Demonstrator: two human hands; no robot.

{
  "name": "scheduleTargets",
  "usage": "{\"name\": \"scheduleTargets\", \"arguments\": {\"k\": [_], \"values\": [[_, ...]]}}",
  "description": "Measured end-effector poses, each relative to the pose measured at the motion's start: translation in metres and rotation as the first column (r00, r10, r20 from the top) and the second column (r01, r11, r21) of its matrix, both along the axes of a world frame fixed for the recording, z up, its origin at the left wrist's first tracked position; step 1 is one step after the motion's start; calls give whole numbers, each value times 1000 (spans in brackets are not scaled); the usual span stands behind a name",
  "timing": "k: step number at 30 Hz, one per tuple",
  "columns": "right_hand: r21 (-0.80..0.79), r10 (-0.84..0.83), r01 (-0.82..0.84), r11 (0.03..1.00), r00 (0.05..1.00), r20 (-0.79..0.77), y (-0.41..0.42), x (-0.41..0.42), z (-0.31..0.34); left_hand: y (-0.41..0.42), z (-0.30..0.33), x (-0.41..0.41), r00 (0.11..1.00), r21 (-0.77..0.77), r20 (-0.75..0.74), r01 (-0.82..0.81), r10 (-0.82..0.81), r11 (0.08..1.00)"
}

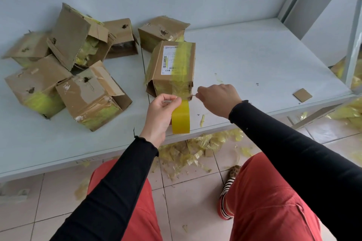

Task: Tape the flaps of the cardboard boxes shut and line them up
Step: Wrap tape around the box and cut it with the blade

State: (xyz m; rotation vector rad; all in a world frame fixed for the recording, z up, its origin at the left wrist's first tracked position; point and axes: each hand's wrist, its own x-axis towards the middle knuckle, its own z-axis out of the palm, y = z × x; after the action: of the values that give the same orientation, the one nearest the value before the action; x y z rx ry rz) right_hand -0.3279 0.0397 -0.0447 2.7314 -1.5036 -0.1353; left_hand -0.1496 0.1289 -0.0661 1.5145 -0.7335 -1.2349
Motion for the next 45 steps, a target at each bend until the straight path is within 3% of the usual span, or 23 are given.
{"name": "scheduleTargets", "arguments": {"k": [3, 5, 9, 13, 15, 17, 20, 24, 27, 31, 35, 38, 41, 43, 45], "values": [[-62, -26, 51, 997, 932, 361, 0, -5, 3, -1, -1, 2, 1000, 12, -12, 1, -1, 1000], [-49, 20, 4, 999, 879, 477, 2, 4, 6, -2, -2, 2, 1000, 14, -8, 1, 0, 1000], [-11, 40, -39, 999, 934, 355, -3, 16, 2, -5, 3, 12, 990, 2, 135, 51, -51, 999], [18, 41, -50, 999, 942, 333, -7, 16, 8, -1, 16, 17, 906, 110, 322, 254, -276, 961], [78, 44, -78, 994, 928, 370, -8, 14, 15, 6, 19, 13, 897, 72, 327, 289, -296, 955], [129, 23, -105, 986, 854, 520, -6, 7, 22, 13, 23, 10, 923, -34, 266, 296, -277, 954], [197, -138, -14, 980, 666, 733, 1, -11, 32, 21, 30, 5, 923, -139, 231, 344, -307, 929], [478, -388, -82, 875, 473, 791, 22, -20, 37, 22, 37, -9, 911, -172, 221, 387, -347, 906], [562, -425, -183, 807, 481, 767, 35, -24, 36, 18, 40, -19, 912, -170, 222, 386, -346, 907], [406, -261, -166, 899, 542, 799, 36, -31, 30, 14, 42, -28, 911, -158, 205, 390, -356, 907], [425, -322, -119, 897, 484, 814, 33, -39, 29, 4, 37, -36, 888, -126, 219, 436, -404, 891], [503, -452, -26, 864, 400, 797, 22, -51, 24, -10, 28, -47, 828, -82, 326, 505, -456, 859], [631, -622, 48, 774, 243, 744, 5, -68, 10, -29, 21, -70, 720, -109, 599, 506, -349, 856], [692, -697, 93, 716, 151, 701, -11, -82, -1, -40, 16, -92, 550, -135, 794, 575, -259, 807], [698, -721, 189, 691, 97, 687, -30, -98, -11, -49, 11, -114, 373, -73, 893, 674, -253, 736]]}}
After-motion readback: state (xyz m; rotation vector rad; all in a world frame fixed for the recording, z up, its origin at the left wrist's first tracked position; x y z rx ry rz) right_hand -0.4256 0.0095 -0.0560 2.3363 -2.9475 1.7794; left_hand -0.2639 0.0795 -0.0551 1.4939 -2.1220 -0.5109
